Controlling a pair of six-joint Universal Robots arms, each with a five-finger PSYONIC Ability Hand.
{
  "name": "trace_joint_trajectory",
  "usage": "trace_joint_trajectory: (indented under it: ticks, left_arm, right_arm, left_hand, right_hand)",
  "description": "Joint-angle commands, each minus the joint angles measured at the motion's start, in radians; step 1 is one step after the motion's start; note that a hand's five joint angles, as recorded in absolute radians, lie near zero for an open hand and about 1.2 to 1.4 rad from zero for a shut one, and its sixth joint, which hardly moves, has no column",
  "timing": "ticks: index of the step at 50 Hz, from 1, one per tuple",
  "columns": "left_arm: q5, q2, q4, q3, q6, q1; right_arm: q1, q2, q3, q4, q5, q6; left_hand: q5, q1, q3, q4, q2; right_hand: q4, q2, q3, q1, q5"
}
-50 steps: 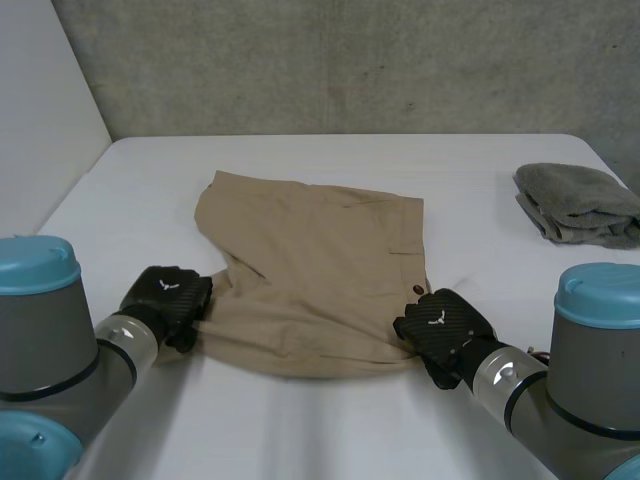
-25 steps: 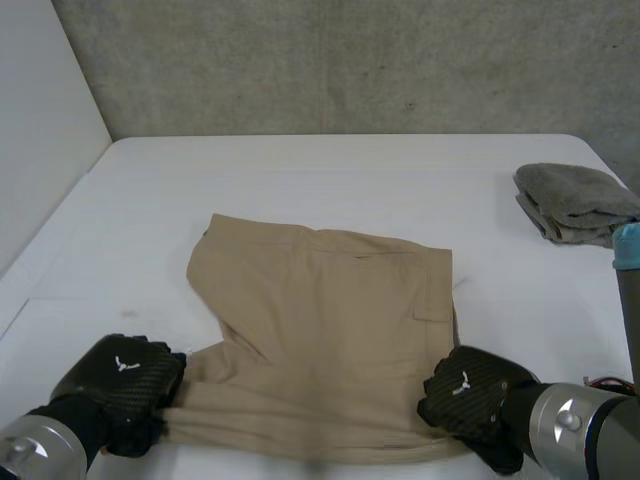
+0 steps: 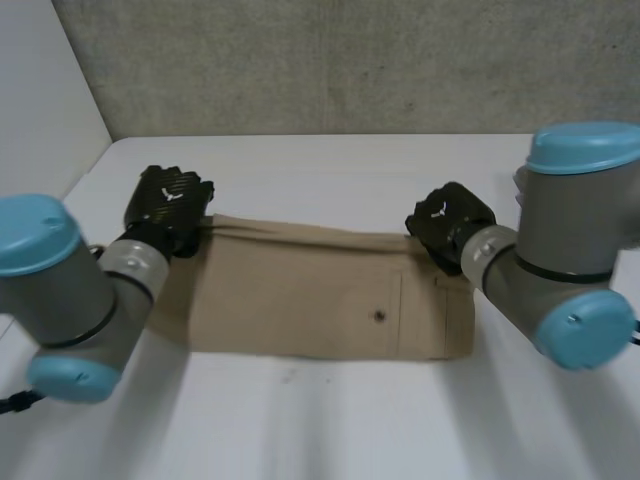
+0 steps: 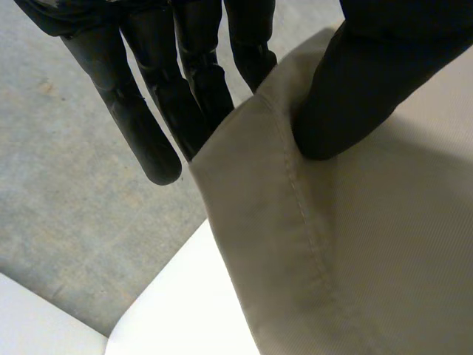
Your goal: Fold the laundry.
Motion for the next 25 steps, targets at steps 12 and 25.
trace_joint_trajectory:
  ticks: [12, 25]
  left_arm:
    - [-0.008, -0.463, 0.238, 0.389, 0.134, -0.019]
    - [-0.049, -0.253, 0.254, 0.211, 0.116, -0.040]
  right_arm:
    - [0.002, 0.486, -0.464, -0.223, 0.072, -0.085]
    - [-0.014, 0.152, -0.278, -0.212, 0.138, 0.145]
  left_hand:
    - [-0.432, -0.419, -0.468, -0.479, -0.476]
    - [-0.979, -0.966, -1.015, -1.026, -1.023]
  right_hand:
    - [-0.747, -0.742, -0.741, -0.544, -0.734]
    - [-1.014, -1.008, -1.007, -0.810, -1.001]
